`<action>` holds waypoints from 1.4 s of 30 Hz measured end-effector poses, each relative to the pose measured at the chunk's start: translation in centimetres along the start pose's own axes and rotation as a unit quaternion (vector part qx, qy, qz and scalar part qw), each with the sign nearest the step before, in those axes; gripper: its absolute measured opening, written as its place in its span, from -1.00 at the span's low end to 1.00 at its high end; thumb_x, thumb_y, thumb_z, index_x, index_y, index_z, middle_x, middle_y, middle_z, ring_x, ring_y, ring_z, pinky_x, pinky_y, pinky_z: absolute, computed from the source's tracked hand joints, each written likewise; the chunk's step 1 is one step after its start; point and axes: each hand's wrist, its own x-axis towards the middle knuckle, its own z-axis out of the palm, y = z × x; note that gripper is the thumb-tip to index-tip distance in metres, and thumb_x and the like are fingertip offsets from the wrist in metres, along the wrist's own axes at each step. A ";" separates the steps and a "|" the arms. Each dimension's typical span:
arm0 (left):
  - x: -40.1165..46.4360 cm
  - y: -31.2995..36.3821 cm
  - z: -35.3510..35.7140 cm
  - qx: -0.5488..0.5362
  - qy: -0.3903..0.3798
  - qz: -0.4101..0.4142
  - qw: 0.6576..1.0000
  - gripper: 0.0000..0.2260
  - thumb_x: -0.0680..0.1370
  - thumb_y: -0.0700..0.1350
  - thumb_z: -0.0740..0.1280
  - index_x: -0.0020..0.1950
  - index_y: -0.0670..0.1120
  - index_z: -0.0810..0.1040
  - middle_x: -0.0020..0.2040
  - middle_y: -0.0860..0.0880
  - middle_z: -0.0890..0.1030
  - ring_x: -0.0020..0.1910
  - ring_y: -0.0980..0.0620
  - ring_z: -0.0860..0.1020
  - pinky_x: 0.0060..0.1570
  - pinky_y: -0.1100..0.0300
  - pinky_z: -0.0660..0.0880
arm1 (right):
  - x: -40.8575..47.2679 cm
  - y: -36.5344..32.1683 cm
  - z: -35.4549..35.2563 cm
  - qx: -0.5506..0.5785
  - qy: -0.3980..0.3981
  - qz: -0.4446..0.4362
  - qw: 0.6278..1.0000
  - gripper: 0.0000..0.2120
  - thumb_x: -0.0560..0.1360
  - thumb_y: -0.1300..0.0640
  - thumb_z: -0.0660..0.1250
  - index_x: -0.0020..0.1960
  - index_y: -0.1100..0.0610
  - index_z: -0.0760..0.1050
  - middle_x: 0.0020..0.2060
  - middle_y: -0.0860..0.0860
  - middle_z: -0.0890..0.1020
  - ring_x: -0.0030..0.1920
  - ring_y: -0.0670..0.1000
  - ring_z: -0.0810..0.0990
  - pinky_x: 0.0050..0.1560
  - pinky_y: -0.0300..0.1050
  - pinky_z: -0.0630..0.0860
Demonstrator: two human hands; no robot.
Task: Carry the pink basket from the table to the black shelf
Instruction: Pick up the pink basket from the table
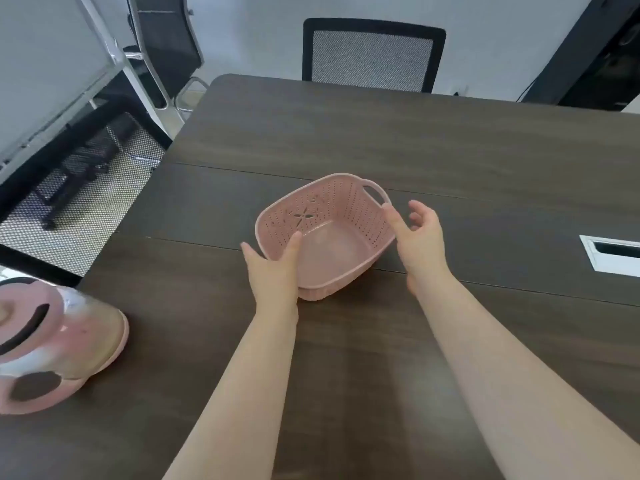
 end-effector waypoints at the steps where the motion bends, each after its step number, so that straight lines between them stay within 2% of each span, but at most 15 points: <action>1: 0.0 -0.1 0.0 -0.008 -0.010 -0.002 1.000 -0.15 0.43 0.10 0.50 0.61 -0.04 0.16 0.50 0.00 0.39 0.42 -0.03 0.41 0.30 0.10 0.41 | 0.0 0.0 0.2 0.009 -0.010 0.024 1.000 -0.28 0.47 -0.19 0.40 0.53 0.02 0.27 0.46 0.03 0.38 0.46 0.09 0.32 0.35 0.09 0.31; 2: 0.2 -0.4 0.0 -0.011 -0.022 -0.001 1.000 -0.25 0.44 0.09 0.50 0.56 -0.03 0.28 0.41 0.02 0.48 0.34 0.00 0.48 0.16 0.17 0.49 | 0.3 0.3 0.3 0.018 -0.026 0.047 0.998 -0.27 0.48 -0.18 0.38 0.55 0.04 0.24 0.48 0.03 0.36 0.46 0.09 0.32 0.36 0.09 0.31; 4: 0.0 -0.8 -0.2 -0.038 -0.050 -0.014 0.998 -0.44 0.49 0.04 0.47 0.46 0.01 0.41 0.27 0.07 0.57 0.16 0.11 0.54 -0.14 0.34 0.44 | 0.3 0.7 0.7 0.034 -0.064 0.083 0.994 -0.30 0.50 -0.17 0.37 0.54 0.05 0.28 0.45 0.02 0.43 0.39 0.07 0.40 0.29 0.02 0.33; 6: -0.2 -0.8 -0.1 -0.060 -0.071 -0.022 0.995 -0.51 0.52 0.01 0.44 0.43 0.05 0.44 0.24 0.11 0.58 0.09 0.20 0.53 -0.22 0.38 0.38 | 0.1 1.1 1.1 0.043 -0.090 0.104 0.990 -0.40 0.49 -0.17 0.38 0.46 0.05 0.40 0.32 -0.02 0.55 0.26 0.02 0.47 0.24 -0.05 0.35; 8: -0.1 -1.0 -0.3 -0.073 -0.092 -0.019 0.993 -0.50 0.52 0.01 0.44 0.44 0.08 0.43 0.25 0.13 0.58 0.18 0.16 0.53 -0.17 0.36 0.38 | 0.0 1.6 1.4 0.073 -0.097 0.123 0.985 -0.46 0.45 -0.18 0.41 0.36 0.01 0.48 0.23 -0.02 0.61 0.24 0.04 0.52 0.35 0.06 0.40; 11: -0.2 -1.8 -0.7 -0.057 -0.119 -0.010 0.991 -0.39 0.48 0.02 0.48 0.49 0.15 0.37 0.32 0.13 0.55 0.29 0.09 0.49 -0.02 0.29 0.43 | 0.0 1.8 1.5 0.118 -0.097 0.139 0.978 -0.50 0.45 -0.16 0.43 0.33 -0.01 0.50 0.20 -0.01 0.64 0.22 0.08 0.56 0.32 0.21 0.45; 13: -0.4 -1.8 -0.8 -0.047 -0.128 -0.017 0.990 -0.32 0.41 0.05 0.50 0.49 0.22 0.34 0.34 0.13 0.54 0.32 0.05 0.48 0.20 0.12 0.45 | -0.2 1.8 1.4 0.126 -0.096 0.142 0.977 -0.49 0.46 -0.15 0.43 0.36 -0.01 0.49 0.20 0.00 0.63 0.21 0.09 0.57 0.30 0.24 0.46; 15: -0.5 -1.5 -0.7 -0.052 -0.137 -0.031 0.989 -0.35 0.43 0.04 0.48 0.47 0.26 0.34 0.33 0.14 0.55 0.30 0.01 0.49 0.30 -0.10 0.41 | -0.5 1.6 1.1 0.131 -0.097 0.141 0.976 -0.51 0.48 -0.13 0.42 0.36 -0.01 0.48 0.20 0.01 0.63 0.21 0.09 0.57 0.28 0.25 0.47; 19: -0.8 0.0 -0.8 -0.061 -0.166 -0.031 0.984 -0.48 0.53 -0.03 0.42 0.44 0.27 0.37 0.28 0.13 0.57 0.23 -0.01 0.54 0.18 -0.17 0.50 | -1.3 1.0 0.4 0.136 -0.097 0.130 0.977 -0.51 0.49 -0.13 0.40 0.38 -0.04 0.45 0.23 0.00 0.61 0.21 0.07 0.56 0.26 0.26 0.50; 25: -2.3 2.5 -0.6 -0.039 -0.201 -0.019 0.979 -0.56 0.53 -0.02 0.43 0.36 0.25 0.41 0.24 0.15 0.58 0.19 0.05 0.54 0.23 -0.16 0.46 | -2.5 -1.3 -1.3 0.151 -0.095 0.108 0.978 -0.51 0.52 -0.15 0.35 0.42 -0.09 0.40 0.23 -0.03 0.59 0.16 0.04 0.57 0.17 0.26 0.55; 28: -3.4 3.6 -0.5 -0.030 -0.220 -0.009 0.975 -0.49 0.52 -0.02 0.43 0.43 0.22 0.38 0.27 0.12 0.57 0.22 0.03 0.54 0.23 -0.13 0.48 | -3.5 -2.4 -2.3 0.169 -0.088 0.093 0.977 -0.51 0.53 -0.14 0.35 0.43 -0.10 0.39 0.24 -0.03 0.58 0.18 0.05 0.57 0.11 0.25 0.59; 33: -6.0 5.8 -0.2 -0.009 -0.275 0.024 0.961 -0.44 0.51 0.01 0.43 0.48 0.23 0.34 0.28 0.12 0.58 0.20 0.06 0.56 0.01 0.08 0.53 | -6.3 -3.3 -5.0 0.218 -0.062 0.070 0.971 -0.43 0.49 -0.12 0.41 0.46 -0.14 0.34 0.30 -0.04 0.56 0.25 0.07 0.56 0.16 0.28 0.57; 36: -8.4 6.8 0.3 0.001 -0.319 0.040 0.947 -0.43 0.51 -0.01 0.43 0.48 0.24 0.34 0.27 0.14 0.60 0.16 0.09 0.59 -0.10 0.17 0.50 | -8.5 -4.1 -7.8 0.240 -0.039 0.055 0.968 -0.47 0.51 -0.09 0.39 0.44 -0.15 0.35 0.28 -0.08 0.58 0.22 0.03 0.58 0.17 0.24 0.57; 39: -11.3 7.3 1.3 -0.005 -0.355 0.040 0.934 -0.43 0.51 -0.03 0.44 0.49 0.20 0.35 0.28 0.13 0.61 0.19 0.06 0.59 -0.06 0.15 0.49 | -10.8 -5.0 -11.0 0.245 0.004 0.045 0.968 -0.50 0.52 -0.09 0.38 0.43 -0.14 0.35 0.25 -0.11 0.58 0.20 0.00 0.58 0.16 0.18 0.57; 42: -14.2 7.6 2.8 -0.013 -0.379 0.020 0.925 -0.35 0.49 -0.02 0.46 0.53 0.10 0.27 0.33 0.05 0.56 0.22 -0.01 0.58 0.08 0.01 0.56 | -13.0 -5.5 -14.1 0.251 0.050 0.040 0.966 -0.48 0.51 -0.11 0.39 0.43 -0.14 0.35 0.26 -0.11 0.57 0.21 0.01 0.58 0.13 0.17 0.59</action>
